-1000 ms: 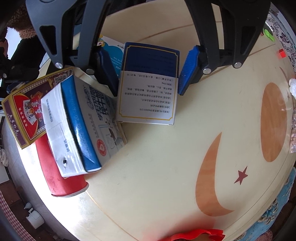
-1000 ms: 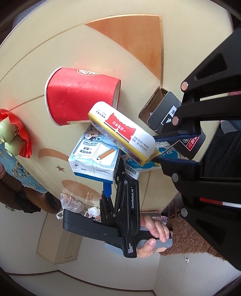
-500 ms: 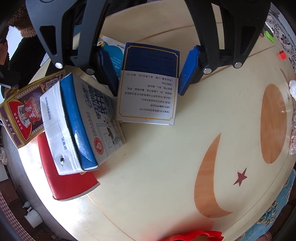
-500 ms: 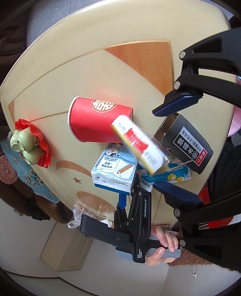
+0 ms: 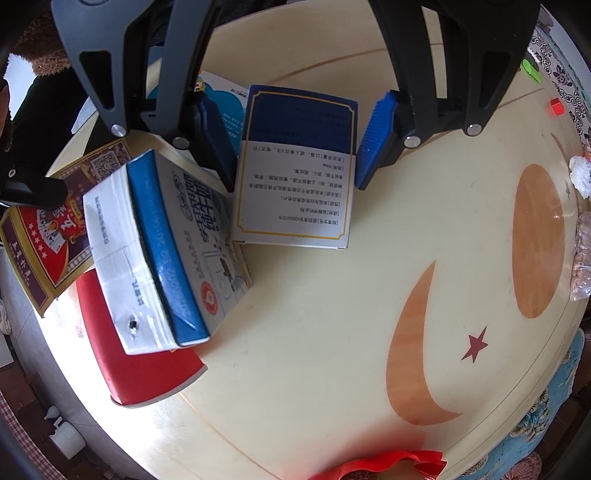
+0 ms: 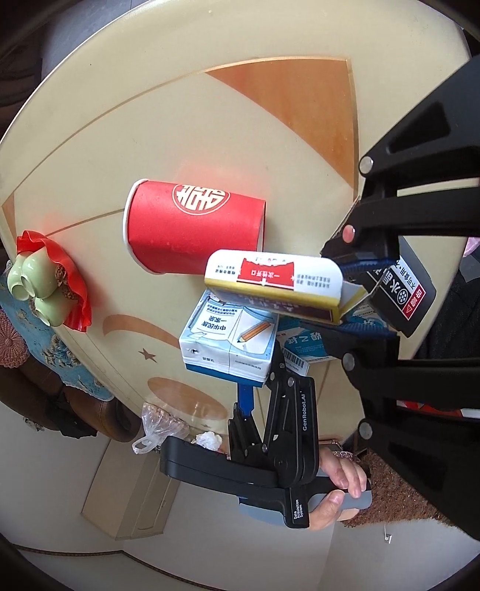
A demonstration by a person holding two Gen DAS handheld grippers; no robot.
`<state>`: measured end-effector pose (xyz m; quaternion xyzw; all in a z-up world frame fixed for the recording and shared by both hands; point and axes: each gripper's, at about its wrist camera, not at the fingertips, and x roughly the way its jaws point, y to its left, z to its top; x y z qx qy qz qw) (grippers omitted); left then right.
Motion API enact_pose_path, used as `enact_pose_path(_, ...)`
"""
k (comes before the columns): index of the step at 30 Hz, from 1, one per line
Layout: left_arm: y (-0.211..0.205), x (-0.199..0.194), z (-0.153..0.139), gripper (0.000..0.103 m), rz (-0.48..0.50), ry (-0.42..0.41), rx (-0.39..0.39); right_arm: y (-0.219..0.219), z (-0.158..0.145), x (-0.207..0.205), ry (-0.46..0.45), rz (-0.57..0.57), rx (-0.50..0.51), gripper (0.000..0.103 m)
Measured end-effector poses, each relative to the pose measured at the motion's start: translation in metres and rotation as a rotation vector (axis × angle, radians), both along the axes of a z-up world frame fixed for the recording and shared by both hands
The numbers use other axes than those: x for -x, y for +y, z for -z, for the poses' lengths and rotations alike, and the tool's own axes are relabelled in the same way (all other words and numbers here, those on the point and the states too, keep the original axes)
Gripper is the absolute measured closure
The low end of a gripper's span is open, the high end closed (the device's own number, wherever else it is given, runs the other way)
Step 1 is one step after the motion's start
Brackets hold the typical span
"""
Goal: Collect trash
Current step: 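Grasp the yellow-and-white box with the right tool and lift it, then carry the white-blue box in the left tool while the right tool carries the yellow box to the pink bin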
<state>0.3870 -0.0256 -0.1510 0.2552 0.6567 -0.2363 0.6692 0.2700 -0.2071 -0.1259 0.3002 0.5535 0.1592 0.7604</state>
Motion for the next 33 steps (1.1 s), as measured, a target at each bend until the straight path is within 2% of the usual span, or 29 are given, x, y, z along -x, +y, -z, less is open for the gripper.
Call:
enact_pose_path(9, -0.001, 0.006, -0.012, 0.041, -0.034, -0.023, -0.007, -0.006, -0.026, 0.013, -0.07, 0.001, 0.027, 0.083)
enact_pose_path(18, -0.004, 0.034, -0.039, 0.041, -0.042, -0.07, -0.008, -0.006, -0.045, 0.032, -0.107, -0.002, 0.086, 0.084)
enact_pose_path(28, 0.013, 0.062, -0.094, 0.041, -0.044, -0.134, -0.002, -0.005, -0.081, 0.068, -0.156, -0.003, 0.153, 0.084)
enact_pose_path(33, 0.025, 0.085, -0.109, 0.041, -0.042, -0.167, 0.0, -0.002, -0.097, 0.088, -0.18, -0.003, 0.198, 0.084)
